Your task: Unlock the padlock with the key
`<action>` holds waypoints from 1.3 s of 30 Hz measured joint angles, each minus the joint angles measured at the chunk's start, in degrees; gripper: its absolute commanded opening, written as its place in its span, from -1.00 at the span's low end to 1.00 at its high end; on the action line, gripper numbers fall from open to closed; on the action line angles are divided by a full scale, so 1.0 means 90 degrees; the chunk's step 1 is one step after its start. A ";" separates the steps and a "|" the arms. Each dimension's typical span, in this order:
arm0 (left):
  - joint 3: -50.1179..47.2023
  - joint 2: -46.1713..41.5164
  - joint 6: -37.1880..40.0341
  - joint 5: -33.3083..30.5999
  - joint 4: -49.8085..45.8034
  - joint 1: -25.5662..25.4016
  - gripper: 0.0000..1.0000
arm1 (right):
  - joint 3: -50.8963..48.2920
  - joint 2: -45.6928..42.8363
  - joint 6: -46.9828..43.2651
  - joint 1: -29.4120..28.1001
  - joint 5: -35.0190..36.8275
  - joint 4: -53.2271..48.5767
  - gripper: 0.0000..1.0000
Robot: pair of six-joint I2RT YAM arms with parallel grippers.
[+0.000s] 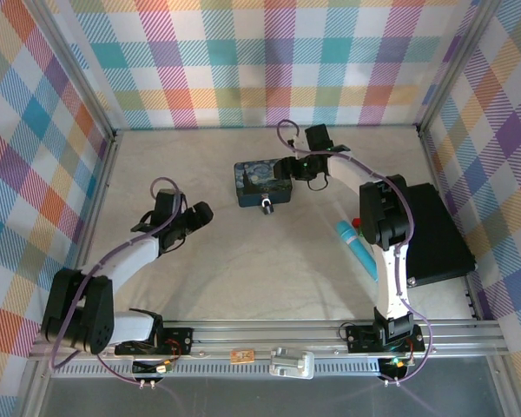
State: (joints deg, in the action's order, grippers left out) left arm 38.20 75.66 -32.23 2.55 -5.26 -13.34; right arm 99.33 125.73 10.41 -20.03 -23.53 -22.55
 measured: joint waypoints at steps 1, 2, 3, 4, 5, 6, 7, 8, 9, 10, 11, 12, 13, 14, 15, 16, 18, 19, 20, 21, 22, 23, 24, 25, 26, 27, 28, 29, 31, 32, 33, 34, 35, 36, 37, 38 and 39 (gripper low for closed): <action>0.0097 0.0175 0.0087 -0.0005 -0.0090 0.0000 0.58 | 0.0012 -0.0039 0.0051 -0.0024 0.0017 -0.0005 0.49; 0.0187 0.0325 0.0165 -0.0017 -0.0131 0.0000 0.55 | 0.0005 -0.0095 0.0117 -0.0034 0.0056 -0.0007 0.53; 0.0325 0.0505 0.0267 -0.0027 -0.0219 0.0000 0.51 | -0.0051 -0.0194 0.0187 -0.0034 0.0112 0.0007 0.56; 0.0469 0.0670 0.0369 -0.0051 -0.0284 0.0000 0.47 | -0.0153 -0.0340 0.0279 -0.0034 0.0185 0.0036 0.60; 0.0602 0.0816 0.0449 -0.0070 -0.0340 0.0000 0.45 | -0.0311 -0.0529 0.0359 -0.0034 0.0279 0.0100 0.65; 0.0750 0.0969 0.0539 -0.0083 -0.0396 0.0000 0.41 | -0.0532 -0.0784 0.0454 -0.0034 0.0379 0.0146 0.75; 0.0889 0.1115 0.0619 -0.0114 -0.0430 -0.0002 0.36 | -0.0777 -0.1078 0.0554 -0.0036 0.0474 0.0194 0.94; 0.0996 0.1234 0.0675 -0.0131 -0.0442 -0.0002 0.30 | -0.0986 -0.1331 0.0663 -0.0044 0.0556 0.0243 0.98; 0.1115 0.1372 0.0753 -0.0163 -0.0449 -0.0005 0.22 | -0.1226 -0.1634 0.0712 -0.0053 0.0636 0.0316 0.98; 0.1205 0.1498 0.0826 -0.0192 -0.0454 -0.0010 0.13 | -0.1460 -0.1938 0.0777 -0.0053 0.0714 0.0381 0.98; 0.1268 0.1600 0.0855 -0.0209 -0.0454 -0.0015 0.06 | -0.1630 -0.2171 0.0823 -0.0053 0.0772 0.0408 0.98; 0.1341 0.1732 0.0908 -0.0240 -0.0461 -0.0032 -0.01 | -0.1809 -0.2416 0.0877 -0.0053 0.0835 0.0444 0.98; 0.1406 0.1855 0.0940 -0.0262 -0.0476 -0.0044 -0.08 | -0.1979 -0.2630 0.0923 -0.0053 0.0894 0.0469 0.98; 0.1457 0.1967 0.0971 -0.0274 -0.0478 -0.0053 -0.13 | -0.2123 -0.2788 0.0940 -0.0053 0.0950 0.0488 0.98; 0.1511 0.2091 0.1018 -0.0291 -0.0476 -0.0070 -0.18 | -0.2273 -0.2931 0.0945 -0.0053 0.1018 0.0500 0.98; 0.1554 0.2205 0.1044 -0.0304 -0.0476 -0.0092 -0.24 | -0.2446 -0.3062 0.0945 -0.0053 0.1098 0.0503 0.98; 0.1617 0.2399 0.1066 -0.0350 -0.0478 -0.0172 -0.35 | -0.2737 -0.3215 0.0940 -0.0053 0.1229 0.0493 0.98; 0.1654 0.2499 0.1098 -0.0386 -0.0486 -0.0233 -0.45 | -0.2902 -0.3281 0.0935 -0.0058 0.1292 0.0483 0.98; 0.1700 0.2594 0.1117 -0.0423 -0.0503 -0.0306 -0.60 | -0.3060 -0.3334 0.0935 -0.0066 0.1343 0.0454 0.98; 0.1751 0.2664 0.1127 -0.0471 -0.0500 -0.0379 -0.69 | -0.3184 -0.3385 0.0935 -0.0063 0.1372 0.0427 0.98; 0.1846 0.2703 0.1163 -0.0508 -0.0500 -0.0454 -0.77 | -0.3334 -0.3453 0.0933 -0.0063 0.1399 0.0374 0.98; 0.1919 0.2749 0.1192 -0.0534 -0.0495 -0.0544 -0.78 | -0.3475 -0.3534 0.0930 -0.0063 0.1413 0.0325 0.98; 0.1957 0.2783 0.1190 -0.0556 -0.0476 -0.0629 -0.79 | -0.3580 -0.3606 0.0930 -0.0063 0.1435 0.0279 0.98; 0.1984 0.2810 0.1190 -0.0583 -0.0457 -0.0743 -0.85 | -0.3687 -0.3696 0.0923 -0.0063 0.1462 0.0243 0.98; 0.1987 0.2822 0.1168 -0.0605 -0.0440 -0.0857 -0.88 | -0.3764 -0.3769 0.0916 -0.0063 0.1486 0.0211 0.98; 0.1987 0.2827 0.1144 -0.0629 -0.0420 -0.0986 -0.92 | -0.3869 -0.3878 0.0913 -0.0063 0.1528 0.0206 0.98; 0.1982 0.2824 0.1110 -0.0651 -0.0398 -0.1134 -0.94 | -0.3963 -0.3985 0.0913 -0.0063 0.1569 0.0189 0.98; 0.1960 0.2824 0.1064 -0.0682 -0.0374 -0.1292 -0.96 | -0.4053 -0.4095 0.0916 -0.0063 0.1603 0.0192 0.98; 0.1892 0.2824 0.0950 -0.0746 -0.0287 -0.1593 -1.00 | -0.4228 -0.4286 0.0916 -0.0063 0.1647 0.0211 0.98; 0.1829 0.2824 0.0855 -0.0777 -0.0228 -0.1795 -1.00 | -0.4320 -0.4376 0.0918 -0.0063 0.1666 0.0211 0.98; 0.1787 0.2824 0.0787 -0.0816 -0.0209 -0.1955 -1.00 | -0.4381 -0.4435 0.0918 -0.0063 0.1668 0.0206 0.98; 0.1753 0.2817 0.0692 -0.0869 -0.0182 -0.2147 -1.00 | -0.4432 -0.4481 0.0918 -0.0063 0.1671 0.0192 0.98; 0.1746 0.2807 0.0624 -0.0894 -0.0175 -0.2297 -1.00 | -0.4464 -0.4505 0.0918 -0.0063 0.1666 0.0194 0.98; 0.1736 0.2800 0.0534 -0.0906 -0.0175 -0.2463 -1.00 | -0.4505 -0.4529 0.0925 -0.0063 0.1659 0.0204 0.98; 0.1734 0.2790 0.0432 -0.0916 -0.0187 -0.2671 -1.00 | -0.4549 -0.4551 0.0940 -0.0063 0.1637 0.0211 0.98; 0.1734 0.2788 0.0342 -0.0911 -0.0189 -0.2858 -1.00 | -0.4614 -0.4575 0.0964 -0.0063 0.1598 0.0236 0.98; 0.1734 0.2788 0.0277 -0.0911 -0.0189 -0.3011 -1.00 | -0.4685 -0.4602 0.0981 -0.0066 0.1554 0.0248 0.98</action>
State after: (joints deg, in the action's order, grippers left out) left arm 53.80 100.75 -29.74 -5.65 -6.96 -40.45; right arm 57.17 84.31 19.25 -20.62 -9.54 -20.32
